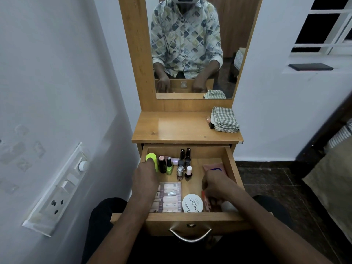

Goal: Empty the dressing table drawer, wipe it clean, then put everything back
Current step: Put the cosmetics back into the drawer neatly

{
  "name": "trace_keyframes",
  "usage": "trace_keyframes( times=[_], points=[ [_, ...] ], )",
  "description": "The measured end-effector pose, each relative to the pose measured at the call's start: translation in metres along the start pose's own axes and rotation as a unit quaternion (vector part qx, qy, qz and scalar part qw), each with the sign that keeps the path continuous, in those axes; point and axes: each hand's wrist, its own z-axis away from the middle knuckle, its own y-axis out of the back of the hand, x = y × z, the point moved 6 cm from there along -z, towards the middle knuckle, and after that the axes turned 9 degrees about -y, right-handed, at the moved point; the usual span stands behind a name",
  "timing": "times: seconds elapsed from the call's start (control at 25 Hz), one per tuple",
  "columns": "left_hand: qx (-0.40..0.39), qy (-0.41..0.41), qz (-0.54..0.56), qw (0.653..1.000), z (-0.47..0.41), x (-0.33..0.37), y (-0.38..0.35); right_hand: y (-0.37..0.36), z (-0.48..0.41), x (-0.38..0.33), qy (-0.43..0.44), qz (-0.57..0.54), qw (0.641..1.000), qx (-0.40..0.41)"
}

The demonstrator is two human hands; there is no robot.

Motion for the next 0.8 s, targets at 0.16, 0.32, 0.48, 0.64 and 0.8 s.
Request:
trace_keyframes(
  times=[0.16,0.32,0.48,0.64,0.8],
  points=[
    [0.003,0.01,0.008,1.0,0.001,-0.001,0.001,-0.002,0.0,-0.005,0.009,0.047,0.999,0.011],
    [0.004,0.01,0.026,1.0,0.002,-0.001,0.001,0.0,0.007,-0.004,0.011,0.054,0.998,-0.009],
    [0.035,0.021,0.018,0.999,0.006,0.007,0.018,0.032,0.011,-0.001,0.0,-0.075,0.997,0.033],
    [0.099,-0.055,0.005,0.994,0.006,0.035,0.034,0.111,0.008,-0.006,0.101,-0.17,0.928,0.317],
    [0.086,-0.063,0.025,0.994,0.001,0.035,0.029,0.167,-0.035,-0.026,0.086,0.039,0.888,0.45]
  ],
)
